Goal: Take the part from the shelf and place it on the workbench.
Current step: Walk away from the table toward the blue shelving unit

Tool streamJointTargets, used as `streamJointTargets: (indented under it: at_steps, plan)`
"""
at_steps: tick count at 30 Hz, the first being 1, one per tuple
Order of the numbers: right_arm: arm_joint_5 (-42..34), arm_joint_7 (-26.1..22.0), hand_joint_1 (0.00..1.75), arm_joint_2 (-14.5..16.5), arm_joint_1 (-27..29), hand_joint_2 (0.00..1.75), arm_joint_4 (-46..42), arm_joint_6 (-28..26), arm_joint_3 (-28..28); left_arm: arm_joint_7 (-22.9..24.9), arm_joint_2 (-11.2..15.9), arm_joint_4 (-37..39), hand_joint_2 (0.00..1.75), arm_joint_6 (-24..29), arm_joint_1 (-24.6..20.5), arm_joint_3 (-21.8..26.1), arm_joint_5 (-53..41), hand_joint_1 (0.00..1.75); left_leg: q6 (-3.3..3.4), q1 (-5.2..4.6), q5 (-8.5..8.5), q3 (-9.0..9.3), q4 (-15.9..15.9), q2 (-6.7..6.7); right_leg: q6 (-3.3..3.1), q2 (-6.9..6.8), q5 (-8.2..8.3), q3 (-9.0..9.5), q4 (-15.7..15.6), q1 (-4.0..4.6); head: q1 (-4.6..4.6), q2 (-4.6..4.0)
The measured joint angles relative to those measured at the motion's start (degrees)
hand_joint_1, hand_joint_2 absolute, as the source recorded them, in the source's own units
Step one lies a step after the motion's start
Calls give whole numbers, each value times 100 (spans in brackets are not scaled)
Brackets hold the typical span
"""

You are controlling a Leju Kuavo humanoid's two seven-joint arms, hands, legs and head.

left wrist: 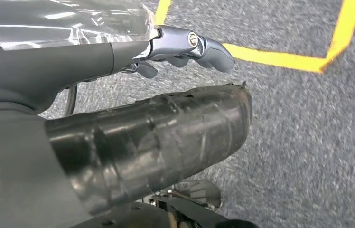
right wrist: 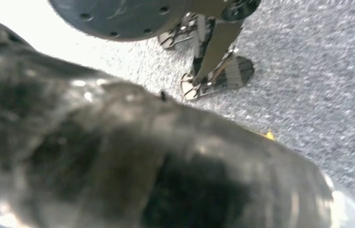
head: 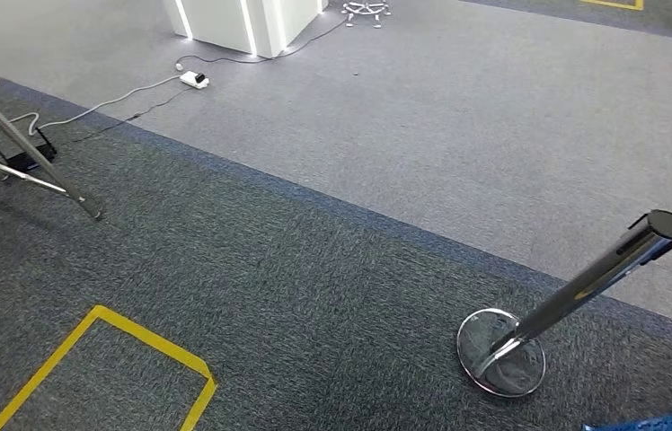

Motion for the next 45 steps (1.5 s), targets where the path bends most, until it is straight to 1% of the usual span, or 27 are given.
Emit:
streamJointTargets:
  at_steps: [2,3,5,6,8,12,13,14,17,18,20,22,23,25,26,28,30,32,33,34,36,37,39,40,42,43,45]
  plan:
    - [5,2,0,0,4,0,2,1,0,0,0,0,0,7,3,1,0,0,113,-56,428,159,-496,-83,-6,183,-3,31,1,38,0,0]
    - [7,3,0,7,3,0,6,1,0,1,5,0,0,11,5,3,0,0,178,-86,648,308,-888,-222,-8,262,-5,42,2,47,5,0]
    - [11,4,0,16,-14,0,12,2,0,2,15,0,0,22,7,10,-1,0,248,-125,876,509,-1441,-449,11,402,0,26,8,39,5,0]
    - [13,6,0,21,-18,0,15,2,0,3,20,0,0,27,-1,13,-2,0,259,-135,883,542,-1535,-497,34,466,10,3,5,22,5,0]
    - [16,8,0,20,-13,0,16,2,0,2,20,0,0,30,-30,13,-4,0,256,-151,889,557,-1563,-435,82,556,35,-28,-12,-10,1,0]
    - [17,9,0,20,2,0,17,2,0,2,19,0,0,31,-39,14,-4,0,267,-148,907,575,-1597,-388,111,598,49,-30,-32,-13,1,0]
    - [20,9,0,20,6,0,18,1,0,3,16,0,0,32,-38,15,-3,0,275,-129,933,595,-1642,-356,117,572,46,-27,-23,-6,2,0]
    - [26,9,0,19,9,0,19,1,0,3,13,0,0,33,-34,16,-2,0,293,-115,963,629,-1706,-290,131,405,-31,-79,90,8,5,0]
    - [63,9,0,15,0,0,21,16,1,2,7,0,0,36,-5,22,-2,0,319,-96,977,704,-1818,139,249,-185,-521,-690,1256,-34,13,0]
    - [72,9,0,13,1,0,21,25,1,2,7,0,0,35,-1,24,-2,0,304,-90,954,712,-1808,268,292,-241,-506,-761,1377,-71,13,0]
    - [75,9,0,7,7,0,21,33,0,1,7,0,0,36,-7,24,-2,0,242,-74,895,734,-1758,403,330,-436,-144,-386,654,-105,14,0]
    - [80,8,0,5,0,0,22,39,0,-4,8,0,0,36,-14,26,-2,0,151,-82,810,743,-1686,504,295,-607,42,-92,90,-89,9,0]
    - [84,7,0,4,-4,0,22,43,0,-8,8,0,0,36,-22,27,-2,0,109,-89,779,750,-1667,548,257,-630,41,-54,6,-70,7,0]
    - [91,5,0,-4,-1,0,22,54,0,-13,5,0,0,36,-45,29,-2,0,44,-80,753,798,-1671,633,174,-511,44,-64,12,-40,2,0]
    - [93,4,0,-9,2,0,22,61,0,-14,3,0,0,36,-55,30,-2,0,12,-61,715,809,-1643,598,135,-457,55,-65,-2,-41,2,0]
    - [95,3,0,-15,-4,0,21,74,0,-16,0,0,0,36,-58,31,-2,0,-36,-30,459,685,-1307,341,64,-341,87,-63,-33,-59,-3,0]
    - [97,0,0,-17,-12,0,21,81,0,-17,1,0,0,36,-43,33,-2,0,-47,-19,52,332,-548,65,26,-218,98,-74,-39,-50,-7,0]
    - [100,-2,0,-17,-11,0,22,85,0,-14,2,0,0,36,-24,35,-2,0,-25,-22,-88,39,16,2,12,-62,101,-76,-37,-23,-7,0]
    - [101,-2,0,-17,-10,0,23,86,0,-11,2,0,0,36,-18,36,-2,0,-1,-26,23,30,-12,-10,10,23,102,-69,-36,-14,-7,0]
    - [102,-2,0,-17,-8,0,23,85,0,-9,2,0,0,36,-14,36,-2,0,30,-31,233,126,-266,-48,10,109,102,-56,-36,-8,-7,0]
    - [103,-2,0,-16,-14,0,24,85,0,-8,5,0,0,36,-8,40,-2,0,100,-41,676,442,-1060,-324,22,260,102,-46,-25,-4,-5,0]
    - [103,-2,0,-15,-20,0,25,85,0,-8,8,0,0,36,-6,44,-3,0,120,-46,796,553,-1358,-468,44,331,108,-61,-17,-8,-4,0]
    - [104,-2,0,-14,-24,0,27,86,0,-8,15,0,0,36,-16,55,-5,0,141,-66,833,618,-1573,-597,118,466,133,-110,-15,-31,-3,0]
    - [104,-2,0,-15,-12,0,28,85,0,-8,14,0,0,36,-25,60,-5,0,154,-70,848,629,-1599,-523,163,534,156,-128,-32,-46,-3,0]
    - [104,-4,0,-16,6,0,31,82,1,-9,10,0,0,36,-30,67,-8,0,214,-59,913,676,-1691,-360,209,368,108,-181,50,-40,5,0]
    - [104,-5,0,-17,7,0,32,81,1,-9,8,0,0,35,-27,71,-9,0,245,-53,945,694,-1741,-270,219,192,-9,-264,224,-24,13,0]
    - [104,-7,0,-21,-9,0,32,78,2,-9,7,0,0,34,-13,80,-12,0,284,-69,957,700,-1773,-85,232,-131,-392,-581,891,-11,27,0]
